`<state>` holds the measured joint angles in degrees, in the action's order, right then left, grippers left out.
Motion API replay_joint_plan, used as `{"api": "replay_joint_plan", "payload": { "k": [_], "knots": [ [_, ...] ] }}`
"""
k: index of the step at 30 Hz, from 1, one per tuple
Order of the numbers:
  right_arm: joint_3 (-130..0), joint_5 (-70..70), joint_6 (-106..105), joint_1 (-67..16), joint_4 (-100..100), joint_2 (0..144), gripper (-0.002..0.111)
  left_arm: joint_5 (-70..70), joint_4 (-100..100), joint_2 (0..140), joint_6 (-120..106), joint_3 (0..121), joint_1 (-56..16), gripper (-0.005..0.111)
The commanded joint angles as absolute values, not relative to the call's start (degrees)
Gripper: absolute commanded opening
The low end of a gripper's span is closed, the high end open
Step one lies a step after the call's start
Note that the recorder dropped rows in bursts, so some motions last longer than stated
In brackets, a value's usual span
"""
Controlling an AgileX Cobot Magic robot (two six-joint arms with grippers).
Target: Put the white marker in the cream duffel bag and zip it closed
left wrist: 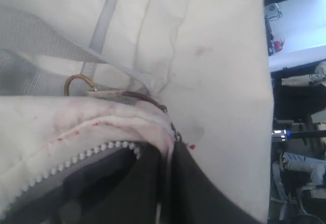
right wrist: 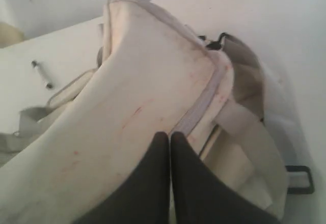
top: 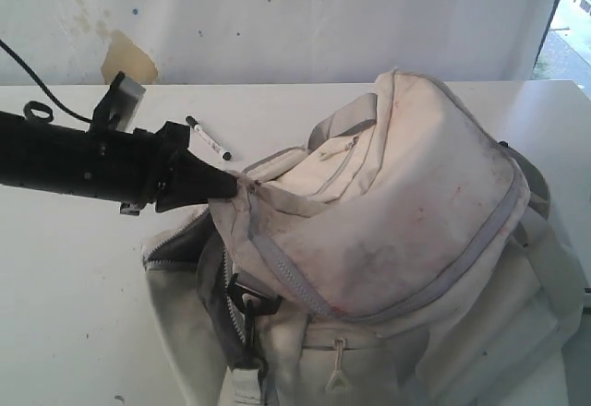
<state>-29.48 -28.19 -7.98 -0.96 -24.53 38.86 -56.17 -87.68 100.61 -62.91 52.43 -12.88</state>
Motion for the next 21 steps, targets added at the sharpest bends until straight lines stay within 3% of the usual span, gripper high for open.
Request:
{"api": "replay_joint_plan", "payload": {
  "k": [1,9,17,21],
  "knots": [
    [-34.0,-37.1,-24.7,-1.1,-40.3,48.8,0.000,-60.1,-89.2,100.4,-67.6,55.3,-12.7,0.000],
    [-42.0,-42.3,-36.3,-2.3,-54.1,63.8,0.002,-67.2,-90.1,100.4,-82.6,56.8,-12.7,0.000],
    [-49.9,-40.2,-36.3,-10.4,-62.3,73.3,0.043,-70.0,-88.6,100.4,-84.4,56.8,-12.7,0.000],
    [-53.0,-39.4,-36.3,-15.1,-65.6,78.6,0.047,-70.0,-86.9,100.4,-87.1,56.8,-12.7,0.000]
  ]
}}
